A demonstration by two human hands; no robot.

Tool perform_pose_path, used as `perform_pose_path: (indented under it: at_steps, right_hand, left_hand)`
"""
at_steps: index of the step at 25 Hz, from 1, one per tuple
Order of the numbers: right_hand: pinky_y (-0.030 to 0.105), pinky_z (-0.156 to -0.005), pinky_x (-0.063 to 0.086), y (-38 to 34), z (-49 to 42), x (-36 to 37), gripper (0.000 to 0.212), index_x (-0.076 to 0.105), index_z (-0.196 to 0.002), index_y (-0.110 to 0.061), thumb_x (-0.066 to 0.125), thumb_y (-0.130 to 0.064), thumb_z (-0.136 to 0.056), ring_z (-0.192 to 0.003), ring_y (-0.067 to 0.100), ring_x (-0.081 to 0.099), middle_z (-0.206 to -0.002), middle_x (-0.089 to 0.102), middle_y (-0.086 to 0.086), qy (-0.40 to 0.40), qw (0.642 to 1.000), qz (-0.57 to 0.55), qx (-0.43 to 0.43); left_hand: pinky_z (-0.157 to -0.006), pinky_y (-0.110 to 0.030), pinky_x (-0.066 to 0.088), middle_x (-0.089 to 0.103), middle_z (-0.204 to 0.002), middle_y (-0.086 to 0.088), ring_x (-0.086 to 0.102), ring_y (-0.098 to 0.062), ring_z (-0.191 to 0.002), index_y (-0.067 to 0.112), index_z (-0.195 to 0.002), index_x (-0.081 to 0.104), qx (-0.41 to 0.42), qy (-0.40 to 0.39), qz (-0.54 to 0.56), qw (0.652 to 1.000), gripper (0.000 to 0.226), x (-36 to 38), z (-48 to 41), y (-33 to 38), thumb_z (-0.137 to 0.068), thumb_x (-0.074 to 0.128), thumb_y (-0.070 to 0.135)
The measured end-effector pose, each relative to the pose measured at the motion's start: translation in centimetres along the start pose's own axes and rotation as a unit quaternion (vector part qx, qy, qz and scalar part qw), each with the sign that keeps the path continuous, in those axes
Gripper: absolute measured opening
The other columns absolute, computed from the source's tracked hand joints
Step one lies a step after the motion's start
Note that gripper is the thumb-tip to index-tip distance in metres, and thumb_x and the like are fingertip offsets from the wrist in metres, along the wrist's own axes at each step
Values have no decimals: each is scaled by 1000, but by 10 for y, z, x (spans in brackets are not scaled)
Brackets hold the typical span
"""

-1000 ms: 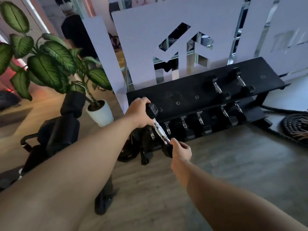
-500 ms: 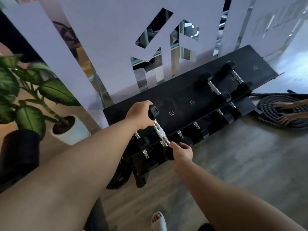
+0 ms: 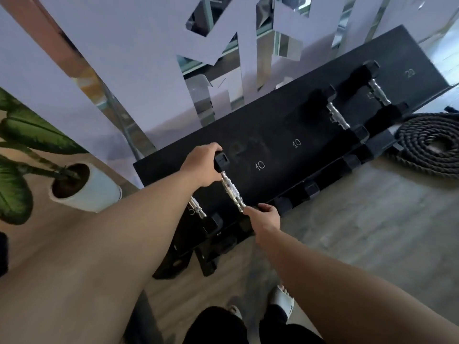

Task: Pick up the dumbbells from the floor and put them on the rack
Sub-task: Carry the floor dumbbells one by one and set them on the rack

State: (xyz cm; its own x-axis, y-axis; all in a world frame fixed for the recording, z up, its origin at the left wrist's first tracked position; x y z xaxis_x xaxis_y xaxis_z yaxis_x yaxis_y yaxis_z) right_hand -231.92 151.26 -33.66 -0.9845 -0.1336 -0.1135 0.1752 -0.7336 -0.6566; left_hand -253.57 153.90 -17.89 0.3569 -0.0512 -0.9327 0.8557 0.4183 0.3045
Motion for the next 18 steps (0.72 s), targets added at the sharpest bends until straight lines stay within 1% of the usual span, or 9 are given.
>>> perform_pose_path:
  at_steps: [2, 4, 6, 9, 11, 13, 14, 16, 18]
  right_hand:
    - [25, -58, 50, -6, -15, 16, 55, 65, -115, -24, 90, -24, -66, -85, 14, 66, -120, 67, 3, 11, 1000, 9, 6]
    - [27, -60, 53, -6, -29, 34, 55, 65, -114, -27, 90, -23, -65, -90, 17, 67, -124, 63, 5, 11, 1000, 23, 18]
    - [28, -63, 56, -4, -43, 52, 55, 66, -114, -28, 90, -23, -64, -91, 18, 68, -128, 61, 5, 24, 999, 23, 19]
    - [29, -66, 59, -3, -64, 72, 52, 68, -112, -27, 89, -21, -65, -88, 19, 69, -130, 55, 5, 58, 998, 15, 13]
    - [22, -58, 53, 2, -75, 81, 48, 68, -114, -25, 88, -18, -71, -81, 16, 67, -128, 49, 3, 79, 996, 21, 20]
    - [21, -56, 52, 11, -84, 91, 47, 69, -114, -25, 88, -17, -72, -77, 15, 67, -128, 54, 4, 100, 994, 26, 25]
    - [25, -59, 56, 14, -88, 96, 48, 69, -113, -26, 89, -19, -71, -79, 16, 69, -129, 56, 5, 112, 993, 26, 32]
    - [35, -75, 63, 23, -95, 103, 46, 66, -110, -30, 89, -22, -71, -90, 23, 71, -129, 55, 5, 138, 989, 37, 44]
    - [40, -87, 63, 28, -101, 108, 44, 65, -111, -31, 87, -24, -75, -101, 27, 68, -128, 48, 3, 157, 985, 45, 52]
  left_hand:
    - [-89, -35, 52, 62, -129, -7, 61, -27, -114, 17, -133, 56, -7, 4, 8, 1000, 77, 2, -21, -15, -66, 93, 13]
    - [-84, -31, 49, 57, -128, -4, 60, -24, -111, 18, -128, 54, -8, 2, 0, 1000, 76, 8, -39, -30, -64, 95, 14]
    - [-81, -30, 49, 53, -128, -3, 60, -23, -108, 19, -128, 51, -3, -20, -9, 1000, 77, 20, -58, -44, -65, 95, 16]
    - [-82, -33, 53, 48, -128, -5, 58, -20, -101, 18, -127, 47, 1, -46, -32, 998, 77, 36, -88, -68, -66, 95, 20]
    - [-80, -32, 53, 48, -127, -5, 58, -19, -98, 17, -125, 46, 13, -59, -38, 997, 76, 49, -102, -79, -66, 95, 22]
    - [-80, -31, 53, 48, -126, -5, 58, -18, -97, 17, -123, 46, 34, -75, -46, 996, 74, 65, -114, -87, -67, 95, 22]
    - [-80, -32, 54, 48, -125, -4, 58, -19, -96, 18, -122, 46, 43, -82, -47, 995, 73, 72, -119, -90, -67, 94, 22]
    - [-80, -34, 56, 48, -124, -3, 60, -21, -96, 18, -120, 46, 59, -90, -41, 993, 71, 86, -129, -96, -68, 94, 21]
    - [-76, -32, 53, 49, -124, -2, 60, -20, -95, 17, -119, 47, 73, -94, -29, 992, 69, 98, -137, -103, -68, 93, 20]
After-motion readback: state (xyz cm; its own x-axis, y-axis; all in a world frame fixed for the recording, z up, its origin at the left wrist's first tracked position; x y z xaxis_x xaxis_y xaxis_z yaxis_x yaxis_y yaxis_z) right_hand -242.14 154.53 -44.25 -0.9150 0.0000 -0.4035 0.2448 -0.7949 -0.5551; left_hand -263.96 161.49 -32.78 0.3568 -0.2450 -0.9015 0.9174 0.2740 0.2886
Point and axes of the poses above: each hand's wrist, its own z-axis away from the middle knuckle, its own x-axis out of the palm, y = z × x, the point moved 7 cm from there along -z, towards the middle knuckle
